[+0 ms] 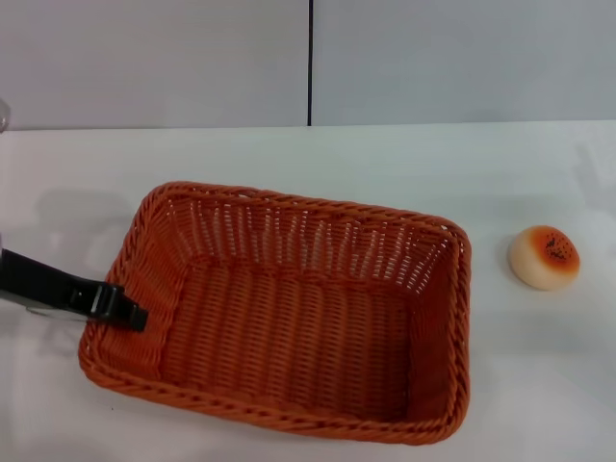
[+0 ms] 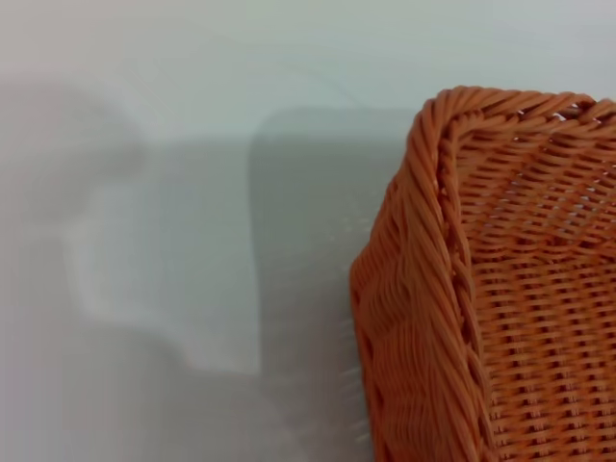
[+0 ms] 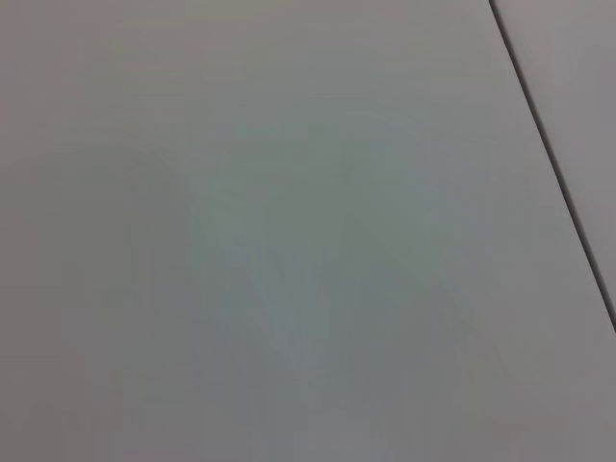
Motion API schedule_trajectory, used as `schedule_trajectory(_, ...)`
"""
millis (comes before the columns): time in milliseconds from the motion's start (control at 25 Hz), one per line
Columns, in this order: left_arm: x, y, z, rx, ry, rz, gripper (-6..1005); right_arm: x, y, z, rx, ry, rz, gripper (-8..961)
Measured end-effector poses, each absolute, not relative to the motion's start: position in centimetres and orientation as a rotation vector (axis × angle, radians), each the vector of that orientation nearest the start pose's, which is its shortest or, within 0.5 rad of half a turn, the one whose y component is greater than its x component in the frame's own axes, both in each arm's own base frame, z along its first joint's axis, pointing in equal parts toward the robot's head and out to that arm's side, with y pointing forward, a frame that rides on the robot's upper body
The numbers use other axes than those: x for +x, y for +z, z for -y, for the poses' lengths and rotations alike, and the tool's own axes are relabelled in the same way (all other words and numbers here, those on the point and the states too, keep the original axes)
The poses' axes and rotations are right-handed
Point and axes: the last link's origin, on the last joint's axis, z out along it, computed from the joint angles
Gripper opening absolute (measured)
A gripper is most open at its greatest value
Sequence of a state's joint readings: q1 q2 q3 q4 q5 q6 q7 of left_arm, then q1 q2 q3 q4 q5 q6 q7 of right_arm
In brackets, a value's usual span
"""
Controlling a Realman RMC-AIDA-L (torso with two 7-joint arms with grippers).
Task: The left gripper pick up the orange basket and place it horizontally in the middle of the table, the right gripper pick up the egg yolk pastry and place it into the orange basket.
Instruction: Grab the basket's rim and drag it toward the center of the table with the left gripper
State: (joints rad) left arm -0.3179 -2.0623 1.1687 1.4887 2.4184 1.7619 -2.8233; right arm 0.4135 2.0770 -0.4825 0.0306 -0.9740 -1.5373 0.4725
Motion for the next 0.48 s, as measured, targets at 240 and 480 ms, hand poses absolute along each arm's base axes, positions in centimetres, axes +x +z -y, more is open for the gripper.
schedule_trajectory(240, -25.3, 4.7, -28.7, -2.283, 0.184, 1.777, 212, 32.7, 2.1, -29.5, -1.495, 1.057, -0.540, 640)
schedule_trajectory(480, -25.7, 6.4, -29.0, -2.262, 0.038, 1.789, 413, 32.8, 2.1, -29.5, -1.495, 1.057, -0.540, 639)
